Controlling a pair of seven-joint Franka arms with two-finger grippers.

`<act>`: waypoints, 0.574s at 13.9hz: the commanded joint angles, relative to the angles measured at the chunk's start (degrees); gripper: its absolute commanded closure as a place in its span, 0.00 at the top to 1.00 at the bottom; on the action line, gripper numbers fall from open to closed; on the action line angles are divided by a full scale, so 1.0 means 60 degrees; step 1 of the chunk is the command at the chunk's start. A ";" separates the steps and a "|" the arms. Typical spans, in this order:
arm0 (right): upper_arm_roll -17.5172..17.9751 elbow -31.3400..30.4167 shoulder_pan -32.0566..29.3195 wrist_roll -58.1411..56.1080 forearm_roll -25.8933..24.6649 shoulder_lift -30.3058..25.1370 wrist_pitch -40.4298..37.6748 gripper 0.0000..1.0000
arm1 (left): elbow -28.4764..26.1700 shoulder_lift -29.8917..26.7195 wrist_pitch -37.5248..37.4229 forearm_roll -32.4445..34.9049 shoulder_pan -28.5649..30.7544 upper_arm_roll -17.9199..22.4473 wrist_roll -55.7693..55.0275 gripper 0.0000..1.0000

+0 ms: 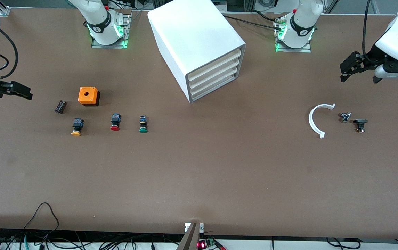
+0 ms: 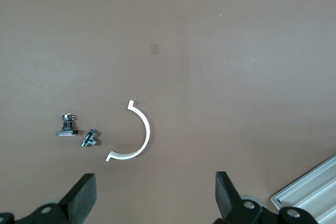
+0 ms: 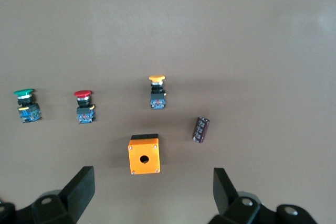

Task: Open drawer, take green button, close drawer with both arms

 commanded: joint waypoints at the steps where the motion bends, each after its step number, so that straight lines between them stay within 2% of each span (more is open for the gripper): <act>1: -0.0143 -0.0581 0.0155 0.0230 0.0143 -0.0511 0.0197 1.00 | 0.0398 0.0233 -0.0261 0.0225 -0.0030 -0.0003 0.0251 1.00; 8: -0.0143 -0.0683 0.0140 0.0171 0.0143 -0.0555 0.0285 1.00 | 0.0500 0.0233 -0.0466 0.0137 -0.0030 -0.0018 0.0236 1.00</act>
